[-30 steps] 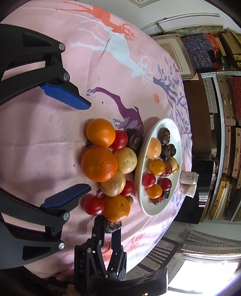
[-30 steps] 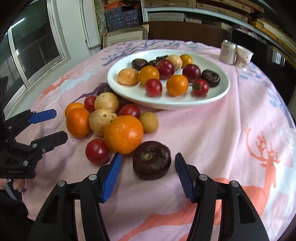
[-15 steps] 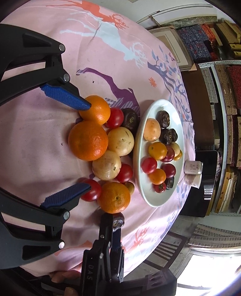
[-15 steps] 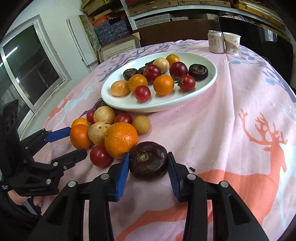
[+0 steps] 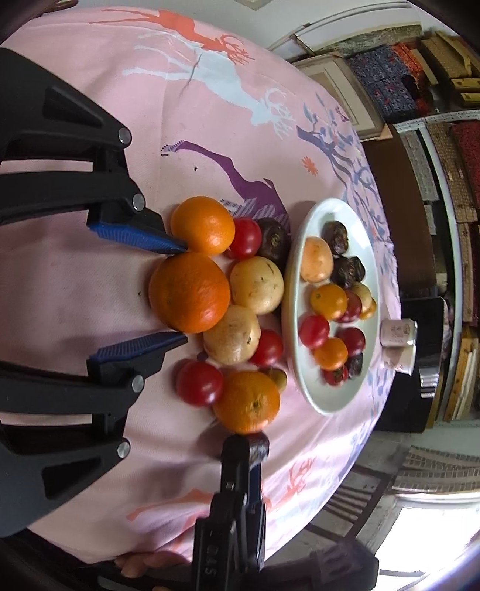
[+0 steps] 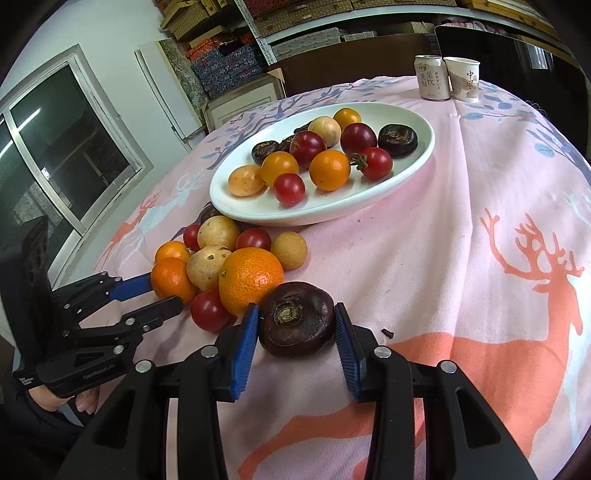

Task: Organize fruits
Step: 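Grasp an orange with the left tool while the right tool grasps a dark purple fruit, then carry both fruits over the white plate and open both tools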

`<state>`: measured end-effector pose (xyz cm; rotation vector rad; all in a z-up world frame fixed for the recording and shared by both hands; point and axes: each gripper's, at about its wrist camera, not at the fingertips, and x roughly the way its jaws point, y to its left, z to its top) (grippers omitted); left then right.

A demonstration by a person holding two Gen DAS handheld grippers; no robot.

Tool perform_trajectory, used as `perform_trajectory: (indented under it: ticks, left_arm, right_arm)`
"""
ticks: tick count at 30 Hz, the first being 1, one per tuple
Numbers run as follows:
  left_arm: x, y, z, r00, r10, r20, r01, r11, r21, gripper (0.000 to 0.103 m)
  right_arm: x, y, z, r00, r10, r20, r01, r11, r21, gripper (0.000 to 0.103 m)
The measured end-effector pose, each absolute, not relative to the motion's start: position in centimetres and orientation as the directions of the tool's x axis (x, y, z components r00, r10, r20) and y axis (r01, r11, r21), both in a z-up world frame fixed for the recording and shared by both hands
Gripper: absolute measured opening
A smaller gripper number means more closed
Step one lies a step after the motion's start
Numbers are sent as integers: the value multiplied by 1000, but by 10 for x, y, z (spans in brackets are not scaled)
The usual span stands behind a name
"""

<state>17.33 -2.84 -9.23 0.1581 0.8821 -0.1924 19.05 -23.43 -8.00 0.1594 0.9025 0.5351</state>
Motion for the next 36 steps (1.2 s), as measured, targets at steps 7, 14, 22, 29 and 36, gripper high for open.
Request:
perform_trajectory:
  ticks: [7, 14, 22, 29, 36]
  left_arm:
    - [192, -31, -90, 619, -105, -778, 207, 978, 32, 44]
    - [187, -28, -84, 646, -124, -753, 204, 979, 13, 43]
    - [153, -28, -84, 597, -132, -792, 247, 969, 24, 43]
    - [155, -30, -88, 595, -89, -799, 230, 971, 63, 44]
    - [175, -36, -98, 589, -100, -802, 224, 974, 43, 57]
  right_arm:
    - [190, -236, -80, 498, 511, -700, -376, 855, 357, 42]
    - [190, -236, -80, 498, 512, -700, -375, 855, 359, 42]
    - [184, -233, -80, 496, 513, -701, -399, 851, 341, 41]
    - [169, -229, -83, 469, 504, -725, -431, 847, 310, 42]
    - [165, -226, -83, 474, 474, -742, -434, 859, 271, 42]
